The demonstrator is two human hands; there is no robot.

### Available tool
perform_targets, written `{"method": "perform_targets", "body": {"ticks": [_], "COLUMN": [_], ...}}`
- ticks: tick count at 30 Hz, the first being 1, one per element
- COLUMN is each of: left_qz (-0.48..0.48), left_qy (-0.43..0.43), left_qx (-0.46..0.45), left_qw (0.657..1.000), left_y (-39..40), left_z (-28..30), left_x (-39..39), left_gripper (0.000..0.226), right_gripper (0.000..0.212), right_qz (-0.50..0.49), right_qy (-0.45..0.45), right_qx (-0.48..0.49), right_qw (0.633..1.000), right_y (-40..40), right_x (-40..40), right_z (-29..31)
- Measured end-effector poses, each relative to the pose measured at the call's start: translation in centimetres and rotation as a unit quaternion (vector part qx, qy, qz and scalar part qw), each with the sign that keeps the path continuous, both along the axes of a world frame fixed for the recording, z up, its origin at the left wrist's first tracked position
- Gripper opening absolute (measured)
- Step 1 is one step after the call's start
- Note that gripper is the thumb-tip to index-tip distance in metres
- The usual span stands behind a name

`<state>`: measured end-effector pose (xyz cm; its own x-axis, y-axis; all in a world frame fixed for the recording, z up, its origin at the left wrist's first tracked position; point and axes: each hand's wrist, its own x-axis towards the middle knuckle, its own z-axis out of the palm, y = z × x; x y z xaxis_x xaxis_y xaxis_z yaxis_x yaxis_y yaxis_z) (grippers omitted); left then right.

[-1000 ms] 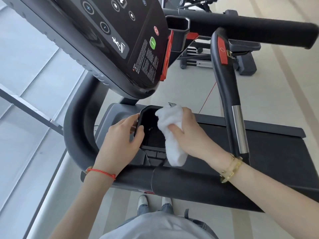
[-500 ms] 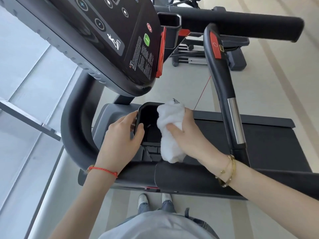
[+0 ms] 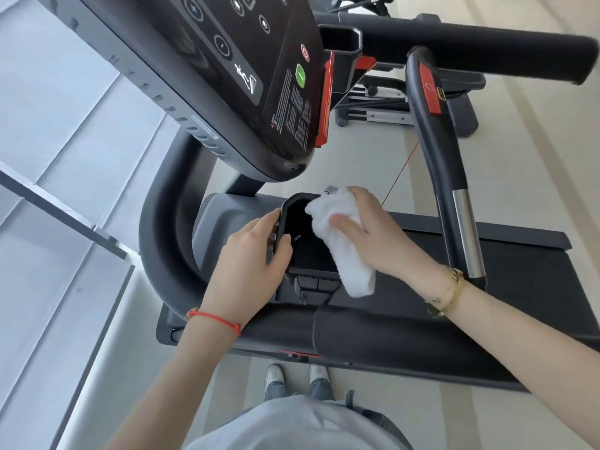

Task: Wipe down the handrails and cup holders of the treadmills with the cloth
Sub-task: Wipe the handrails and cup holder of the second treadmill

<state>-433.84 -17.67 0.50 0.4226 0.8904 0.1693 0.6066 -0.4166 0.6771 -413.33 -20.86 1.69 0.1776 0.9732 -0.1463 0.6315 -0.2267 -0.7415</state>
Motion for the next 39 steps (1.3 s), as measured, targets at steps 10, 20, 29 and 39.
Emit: {"method": "perform_targets", "body": {"ticks": [10,20,29,39], "left_qz": [0.008,0.021,0.025,-0.008], "left_qy": [-0.004,0.016,0.021,0.014], "left_qx": [-0.002,0.009,0.002,-0.003], "left_qw": [1.0,1.0,0.999,1.0], "left_y": [-0.3,-0.2,-0.1,0.1], "left_z": [0.2,-0.1,-0.3,0.0], "left_x": [0.4,0.3,0.2,-0.1], "left_gripper": [0.041,0.043,0.043,0.041], "right_gripper": [0.043,0.033,0.03,0.056], "right_qz": [0.23,0.144,0.122,-0.025], "right_qy": [-0.169,-0.085,-0.117,0.14], "right_qx": [-0.015,-0.032,-0.005,0.01], "right_qw": [0.958,0.985,0.986,0.99], "right_y": [5.6,1.3,3.4,-5.5], "right_x": [0.8,3.4,1.2,-1.6], "right_z": [2.0,0.5,0.8,1.3]}}
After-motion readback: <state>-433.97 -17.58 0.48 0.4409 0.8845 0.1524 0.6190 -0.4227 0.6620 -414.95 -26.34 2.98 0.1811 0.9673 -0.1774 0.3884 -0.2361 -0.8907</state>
